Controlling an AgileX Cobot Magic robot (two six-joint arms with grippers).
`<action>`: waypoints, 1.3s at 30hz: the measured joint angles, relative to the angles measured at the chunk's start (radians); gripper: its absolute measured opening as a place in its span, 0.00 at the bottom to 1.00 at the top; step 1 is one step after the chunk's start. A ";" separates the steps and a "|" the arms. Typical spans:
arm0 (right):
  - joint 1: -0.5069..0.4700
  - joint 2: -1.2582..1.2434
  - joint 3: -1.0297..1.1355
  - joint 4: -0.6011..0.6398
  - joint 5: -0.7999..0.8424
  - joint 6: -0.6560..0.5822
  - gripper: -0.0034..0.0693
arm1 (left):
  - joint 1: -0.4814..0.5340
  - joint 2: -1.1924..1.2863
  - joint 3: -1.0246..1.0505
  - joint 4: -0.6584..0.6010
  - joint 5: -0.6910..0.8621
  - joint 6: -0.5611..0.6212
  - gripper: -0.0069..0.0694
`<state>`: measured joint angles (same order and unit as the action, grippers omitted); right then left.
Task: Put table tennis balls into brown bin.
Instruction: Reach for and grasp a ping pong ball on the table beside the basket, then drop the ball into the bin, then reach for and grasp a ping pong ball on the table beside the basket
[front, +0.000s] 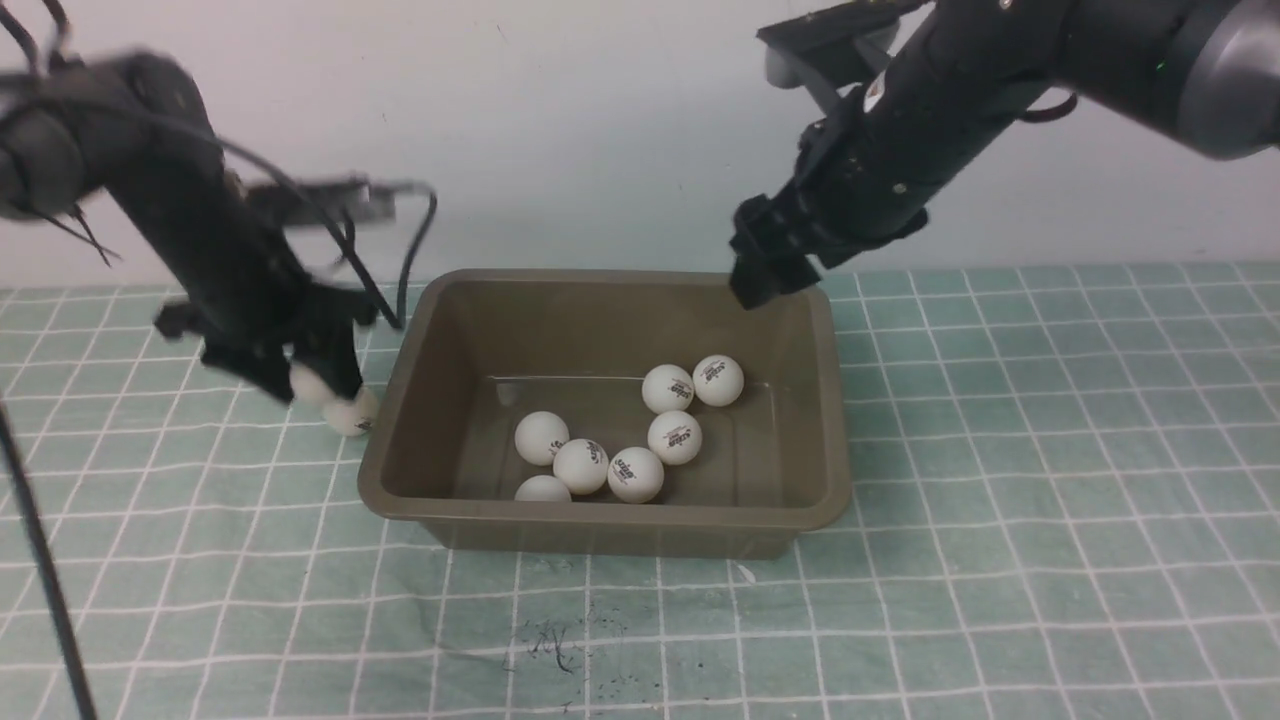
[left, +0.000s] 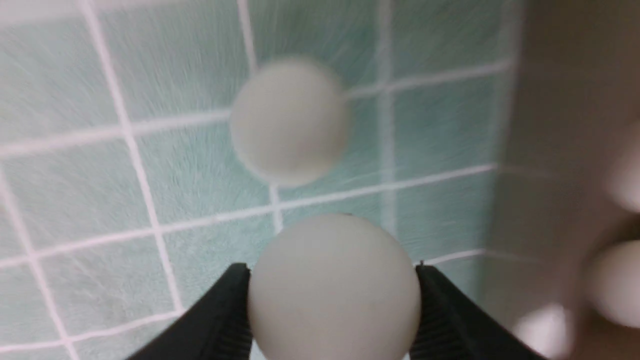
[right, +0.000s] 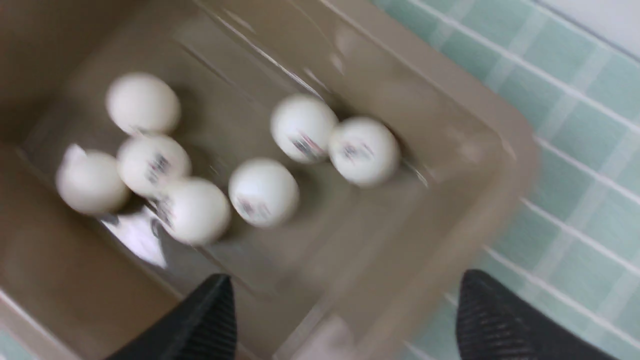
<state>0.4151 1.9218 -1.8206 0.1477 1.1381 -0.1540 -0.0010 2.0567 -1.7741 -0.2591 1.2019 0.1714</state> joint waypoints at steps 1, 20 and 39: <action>-0.004 -0.014 0.000 -0.021 0.016 0.014 0.72 | -0.014 -0.037 -0.011 -0.029 0.000 0.023 0.56; -0.017 -0.841 0.469 -0.057 -0.192 0.148 0.03 | -0.189 -0.013 -0.071 0.115 -0.083 0.018 0.42; -0.017 -1.271 0.856 -0.263 -0.480 0.395 0.03 | 0.004 0.214 -0.081 0.018 -0.135 0.067 0.75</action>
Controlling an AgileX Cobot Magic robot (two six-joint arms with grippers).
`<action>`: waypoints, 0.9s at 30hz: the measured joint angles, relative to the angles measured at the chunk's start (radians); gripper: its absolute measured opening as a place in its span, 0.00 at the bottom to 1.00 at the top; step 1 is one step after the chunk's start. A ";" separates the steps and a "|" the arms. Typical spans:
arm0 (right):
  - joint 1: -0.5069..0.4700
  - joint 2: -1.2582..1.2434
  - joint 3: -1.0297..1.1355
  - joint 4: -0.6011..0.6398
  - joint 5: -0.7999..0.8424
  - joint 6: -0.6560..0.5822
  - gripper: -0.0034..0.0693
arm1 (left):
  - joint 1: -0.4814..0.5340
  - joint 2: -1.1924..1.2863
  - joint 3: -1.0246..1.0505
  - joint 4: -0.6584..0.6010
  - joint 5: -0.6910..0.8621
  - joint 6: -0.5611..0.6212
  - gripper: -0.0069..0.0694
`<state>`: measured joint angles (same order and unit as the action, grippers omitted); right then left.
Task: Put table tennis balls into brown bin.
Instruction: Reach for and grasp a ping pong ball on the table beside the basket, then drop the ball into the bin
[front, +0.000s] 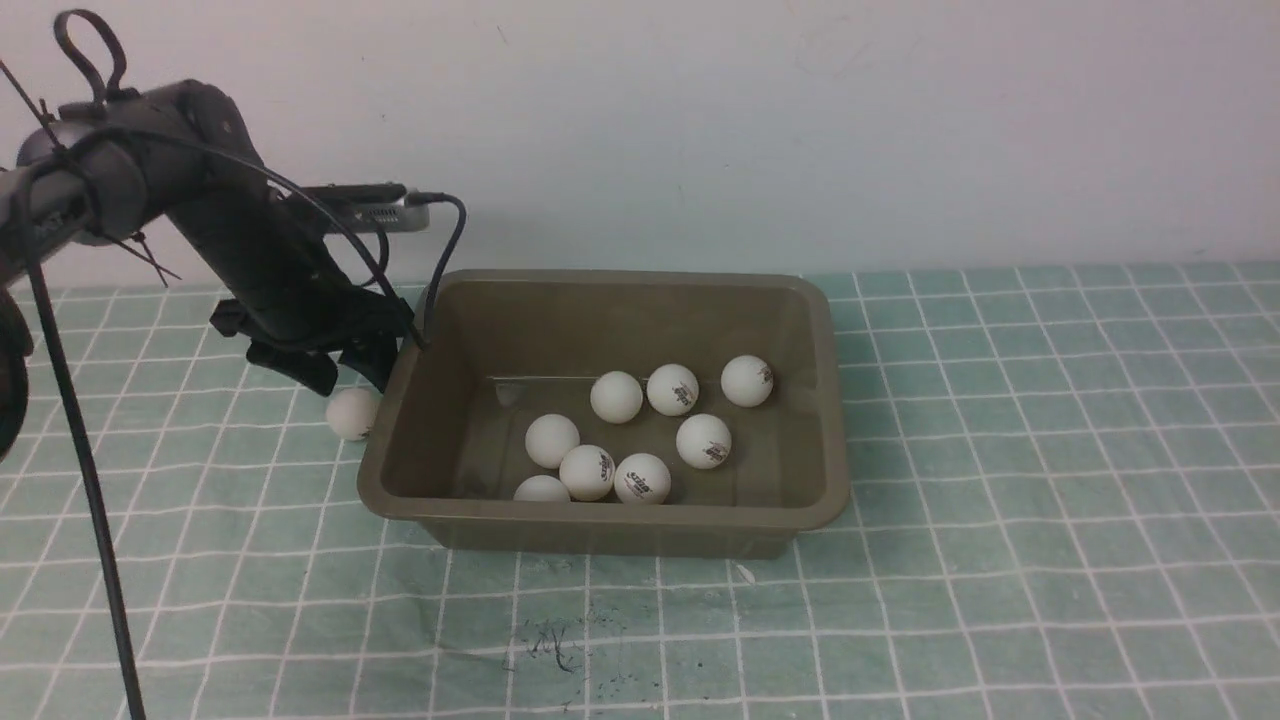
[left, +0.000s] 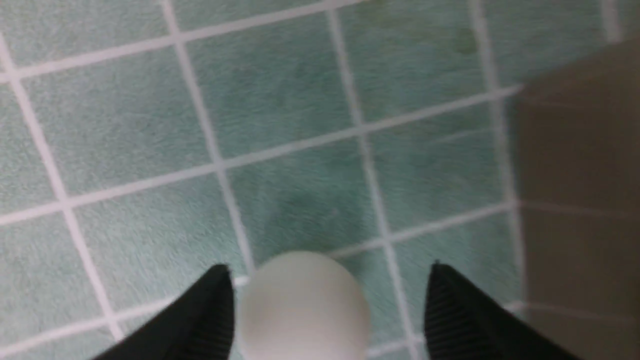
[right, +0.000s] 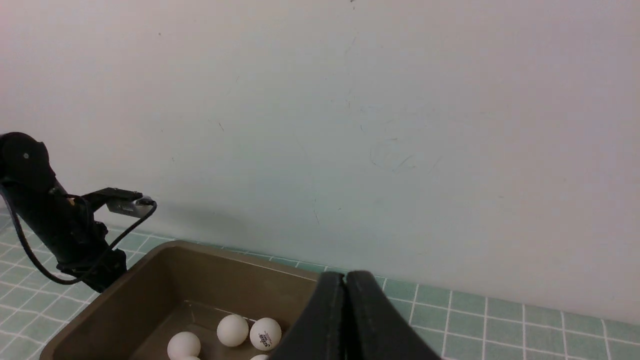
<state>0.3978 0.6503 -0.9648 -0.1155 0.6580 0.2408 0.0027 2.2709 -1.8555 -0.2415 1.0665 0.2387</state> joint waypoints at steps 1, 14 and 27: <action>0.000 -0.004 0.000 0.000 0.005 0.000 0.03 | 0.000 0.008 0.000 0.011 -0.003 -0.012 0.76; 0.000 -0.024 0.002 0.000 0.063 0.001 0.03 | -0.013 -0.108 -0.069 0.004 0.125 -0.002 0.55; 0.000 -0.122 0.025 -0.024 0.105 0.039 0.03 | -0.256 -0.124 -0.081 -0.110 0.080 0.101 0.66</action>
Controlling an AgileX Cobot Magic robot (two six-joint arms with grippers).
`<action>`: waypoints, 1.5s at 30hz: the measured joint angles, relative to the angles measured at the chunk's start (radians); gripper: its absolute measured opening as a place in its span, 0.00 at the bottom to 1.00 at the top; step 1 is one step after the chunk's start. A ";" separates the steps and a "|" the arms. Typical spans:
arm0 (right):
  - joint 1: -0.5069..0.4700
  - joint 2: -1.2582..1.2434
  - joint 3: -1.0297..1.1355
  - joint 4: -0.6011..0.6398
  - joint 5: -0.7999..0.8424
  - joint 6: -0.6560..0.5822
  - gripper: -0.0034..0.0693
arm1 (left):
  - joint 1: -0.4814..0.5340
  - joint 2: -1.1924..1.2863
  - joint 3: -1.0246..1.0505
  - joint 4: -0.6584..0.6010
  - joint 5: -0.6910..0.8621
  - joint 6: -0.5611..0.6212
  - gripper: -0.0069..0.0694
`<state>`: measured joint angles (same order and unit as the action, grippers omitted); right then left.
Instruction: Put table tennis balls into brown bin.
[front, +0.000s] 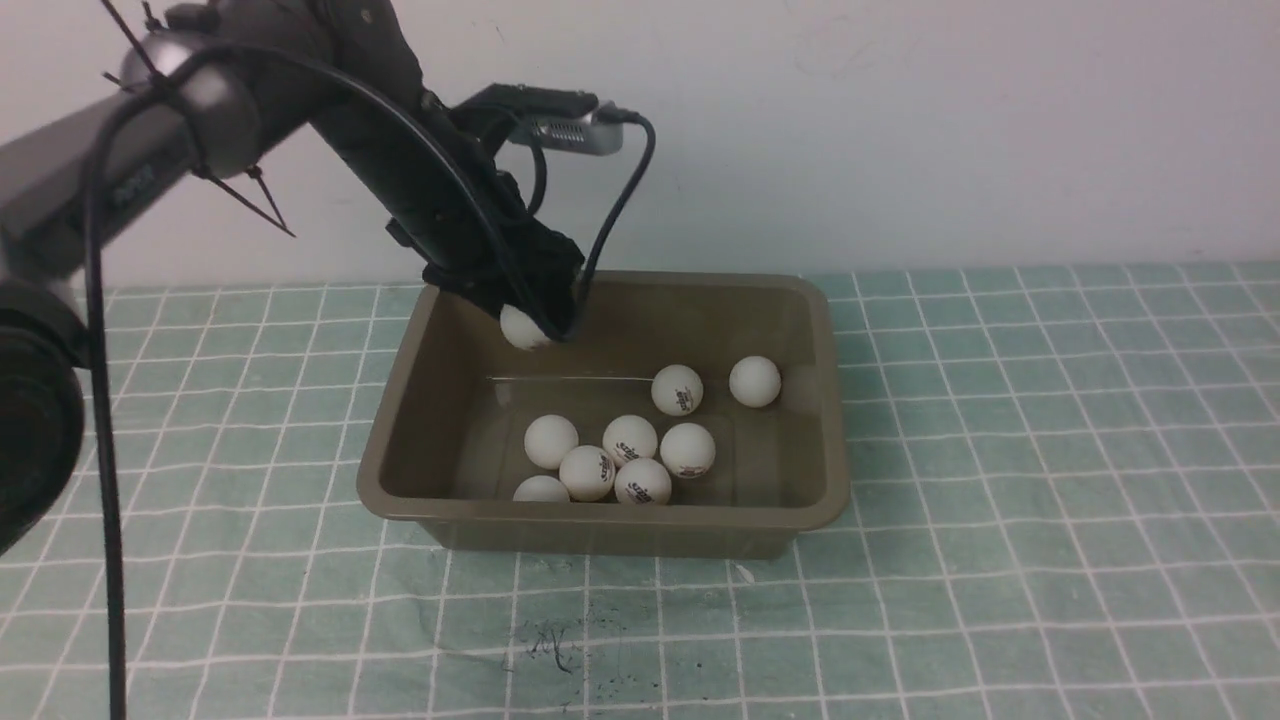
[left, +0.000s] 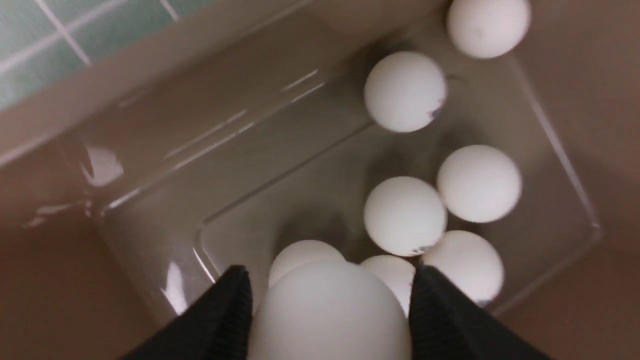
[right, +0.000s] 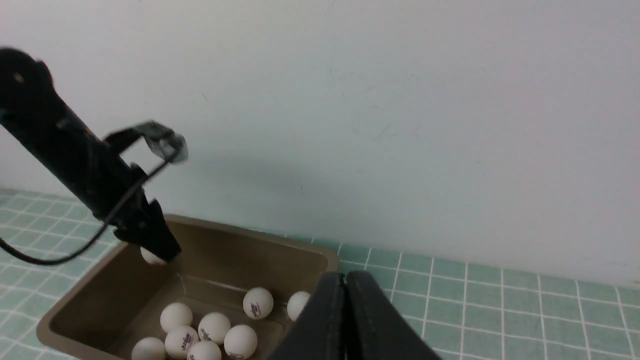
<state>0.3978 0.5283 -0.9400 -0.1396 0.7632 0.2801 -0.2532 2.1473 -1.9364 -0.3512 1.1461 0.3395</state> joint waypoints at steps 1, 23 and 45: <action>0.000 -0.034 0.017 -0.013 -0.009 0.022 0.03 | -0.003 0.007 0.000 0.011 -0.003 -0.019 0.71; 0.000 -0.549 0.381 -0.557 -0.090 0.594 0.03 | -0.014 -0.758 0.146 0.066 0.035 -0.113 0.08; 0.000 -0.549 0.381 -0.561 -0.088 0.597 0.03 | -0.014 -1.615 1.245 0.030 -0.474 -0.111 0.08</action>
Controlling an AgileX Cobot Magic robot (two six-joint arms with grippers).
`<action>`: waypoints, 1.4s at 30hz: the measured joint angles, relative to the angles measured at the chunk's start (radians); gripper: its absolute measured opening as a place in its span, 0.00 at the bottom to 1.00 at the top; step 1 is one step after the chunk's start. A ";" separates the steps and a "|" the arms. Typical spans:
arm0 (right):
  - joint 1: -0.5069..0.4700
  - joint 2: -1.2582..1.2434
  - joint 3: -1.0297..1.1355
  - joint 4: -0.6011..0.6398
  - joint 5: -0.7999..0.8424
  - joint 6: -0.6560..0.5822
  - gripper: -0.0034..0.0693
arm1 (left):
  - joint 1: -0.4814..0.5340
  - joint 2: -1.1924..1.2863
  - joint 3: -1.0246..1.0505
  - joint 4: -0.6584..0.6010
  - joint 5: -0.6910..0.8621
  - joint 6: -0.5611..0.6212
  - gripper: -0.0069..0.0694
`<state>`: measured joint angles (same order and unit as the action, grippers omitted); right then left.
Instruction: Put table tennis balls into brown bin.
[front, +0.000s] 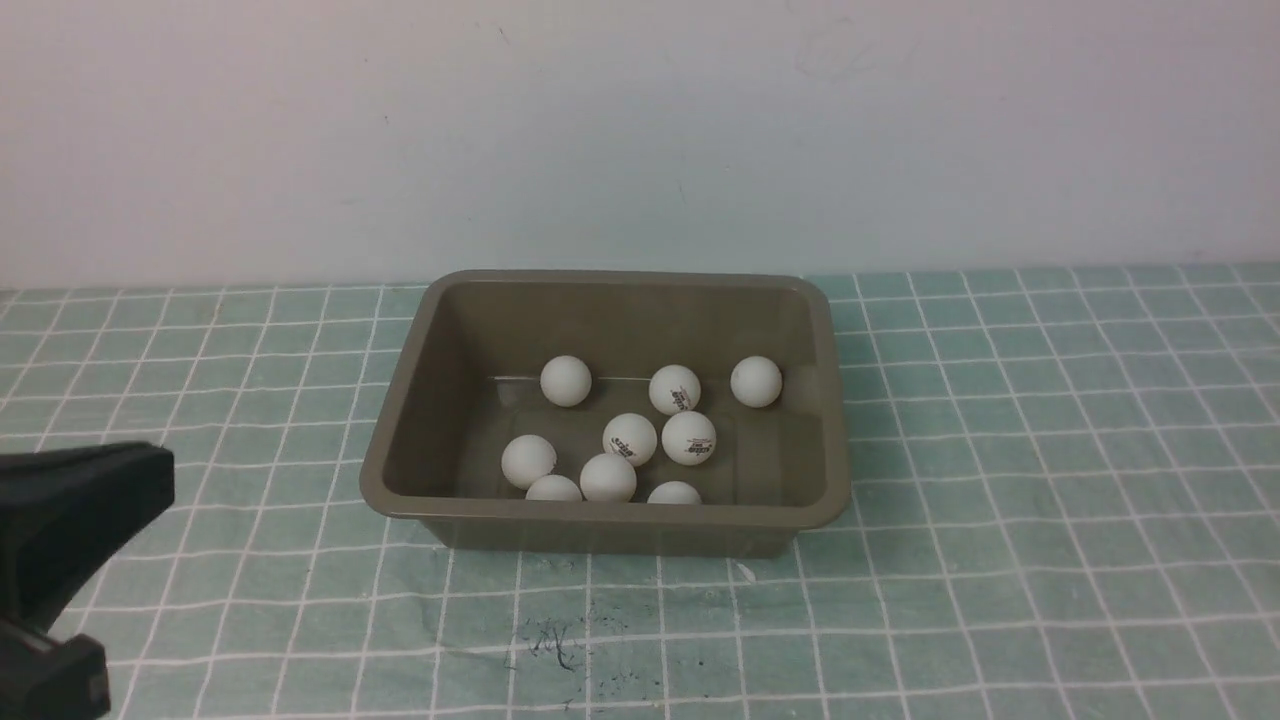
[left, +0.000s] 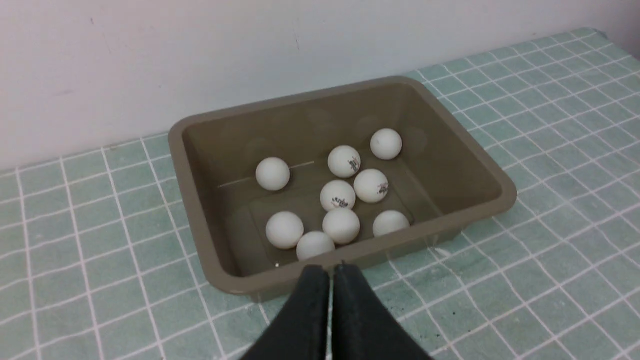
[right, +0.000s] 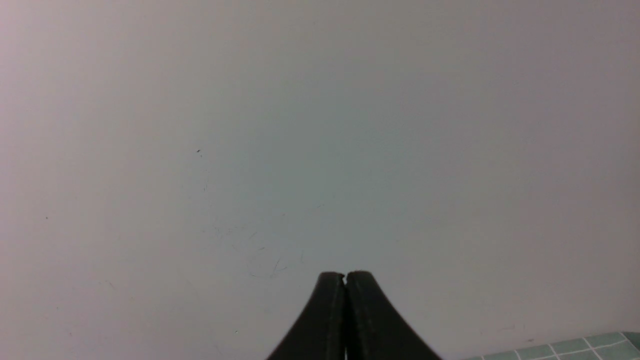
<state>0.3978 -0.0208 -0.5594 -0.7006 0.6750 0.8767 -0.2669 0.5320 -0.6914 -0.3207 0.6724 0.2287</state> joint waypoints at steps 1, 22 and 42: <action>0.000 0.000 0.000 0.000 0.000 0.000 0.03 | 0.000 -0.021 0.013 0.004 0.000 0.000 0.08; 0.000 0.000 0.000 -0.001 0.001 0.001 0.03 | 0.262 -0.529 0.688 0.245 -0.391 -0.145 0.08; 0.000 0.000 0.000 -0.004 0.004 0.001 0.03 | 0.278 -0.542 0.718 0.249 -0.297 -0.148 0.08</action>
<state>0.3978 -0.0208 -0.5590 -0.7042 0.6787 0.8773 0.0113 -0.0104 0.0266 -0.0715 0.3758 0.0803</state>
